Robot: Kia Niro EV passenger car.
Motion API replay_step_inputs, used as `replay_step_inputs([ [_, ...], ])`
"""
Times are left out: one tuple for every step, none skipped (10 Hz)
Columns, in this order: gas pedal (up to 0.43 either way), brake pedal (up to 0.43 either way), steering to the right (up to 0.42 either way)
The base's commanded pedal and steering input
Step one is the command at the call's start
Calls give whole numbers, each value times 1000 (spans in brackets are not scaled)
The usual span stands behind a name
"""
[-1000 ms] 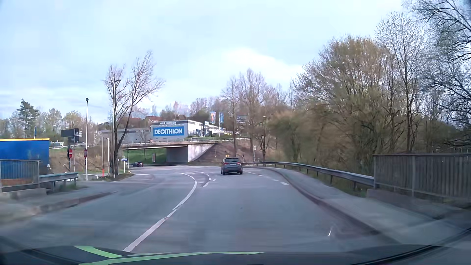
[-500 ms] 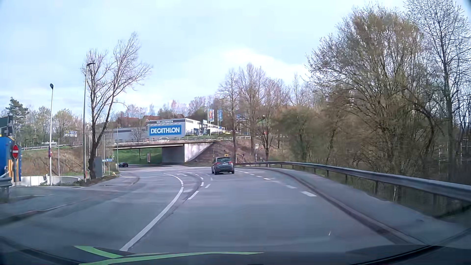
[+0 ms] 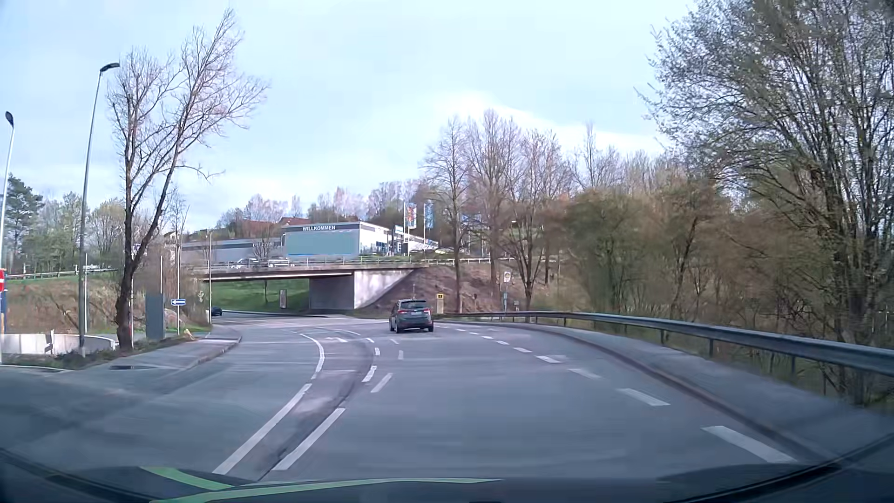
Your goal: Follow the waypoints while adhering to traffic rules and regulations
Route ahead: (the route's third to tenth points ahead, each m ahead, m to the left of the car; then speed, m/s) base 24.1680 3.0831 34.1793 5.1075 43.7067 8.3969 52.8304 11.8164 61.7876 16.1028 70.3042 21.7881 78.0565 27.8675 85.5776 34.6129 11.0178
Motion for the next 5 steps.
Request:
replay_step_inputs([
  [118, 0, -21],
  [110, 0, -20],
  [98, 0, -21],
  [98, 0, -21],
  [98, 0, -21],
])
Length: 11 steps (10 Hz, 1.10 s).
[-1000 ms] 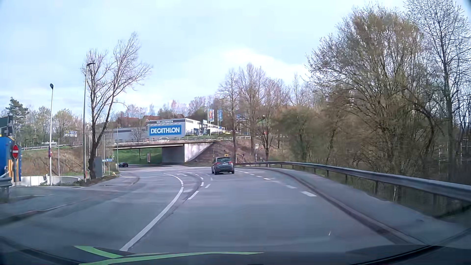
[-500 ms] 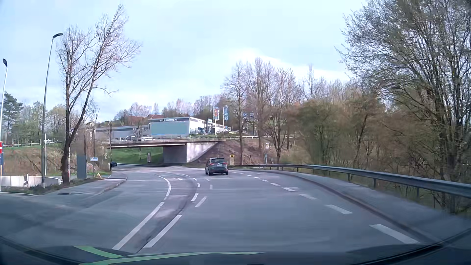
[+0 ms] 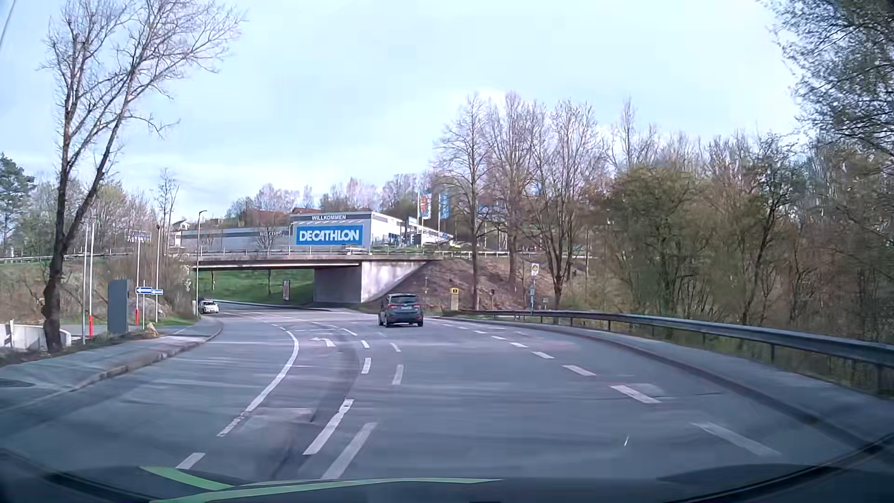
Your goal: Follow the waypoints while adhering to traffic rules and regulations
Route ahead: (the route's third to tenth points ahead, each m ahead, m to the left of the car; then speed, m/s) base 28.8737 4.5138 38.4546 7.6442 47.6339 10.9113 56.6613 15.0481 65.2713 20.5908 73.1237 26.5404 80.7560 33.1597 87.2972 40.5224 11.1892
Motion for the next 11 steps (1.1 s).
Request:
replay_step_inputs([
  [98, 0, -23],
  [98, 0, -24],
  [87, 0, -27],
  [87, 0, -30],
  [87, 0, -32],
  [79, 0, -36],
  [79, 0, -37],
  [67, 0, -39],
  [67, 0, -43],
  [67, 0, -50],
  [67, 0, -54],
])
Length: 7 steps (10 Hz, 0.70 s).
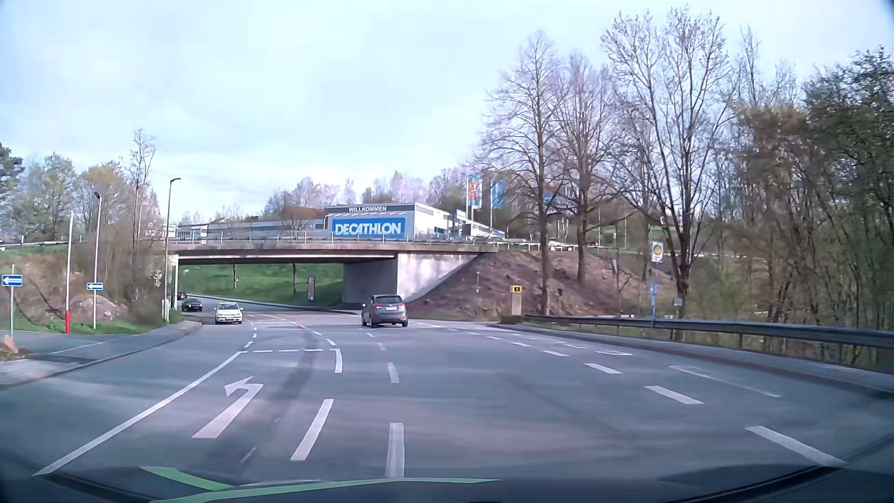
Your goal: Follow the waypoints while adhering to traffic rules and regulations
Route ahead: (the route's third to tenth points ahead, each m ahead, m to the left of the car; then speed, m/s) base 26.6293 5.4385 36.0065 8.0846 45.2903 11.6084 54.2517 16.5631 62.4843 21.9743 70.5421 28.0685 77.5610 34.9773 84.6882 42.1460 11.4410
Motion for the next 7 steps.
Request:
replay_step_inputs([
  [67, 0, -53],
  [59, 0, -53],
  [39, 0, -54],
  [8, 0, -54],
  [0, 0, -54],
  [0, 0, -54],
  [0, 0, -54],
])
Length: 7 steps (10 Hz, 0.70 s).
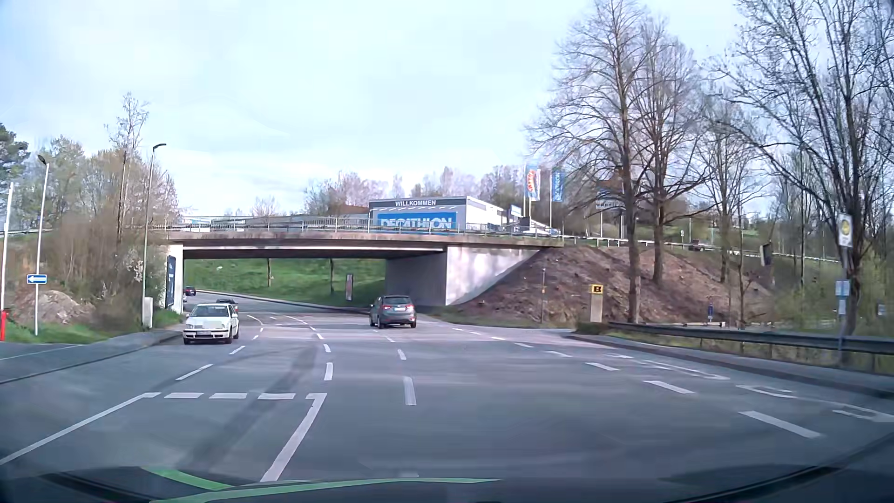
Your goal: Follow the waypoints while adhering to traffic rules and regulations
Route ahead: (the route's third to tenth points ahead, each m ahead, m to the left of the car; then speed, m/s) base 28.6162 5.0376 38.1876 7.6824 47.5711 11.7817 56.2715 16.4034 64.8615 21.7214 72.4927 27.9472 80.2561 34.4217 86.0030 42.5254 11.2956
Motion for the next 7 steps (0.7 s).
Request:
replay_step_inputs([
  [0, 0, -55],
  [0, 0, -58],
  [0, 0, -61],
  [0, 0, -63],
  [0, 0, -63],
  [0, 0, -64],
  [0, 0, -63],
])
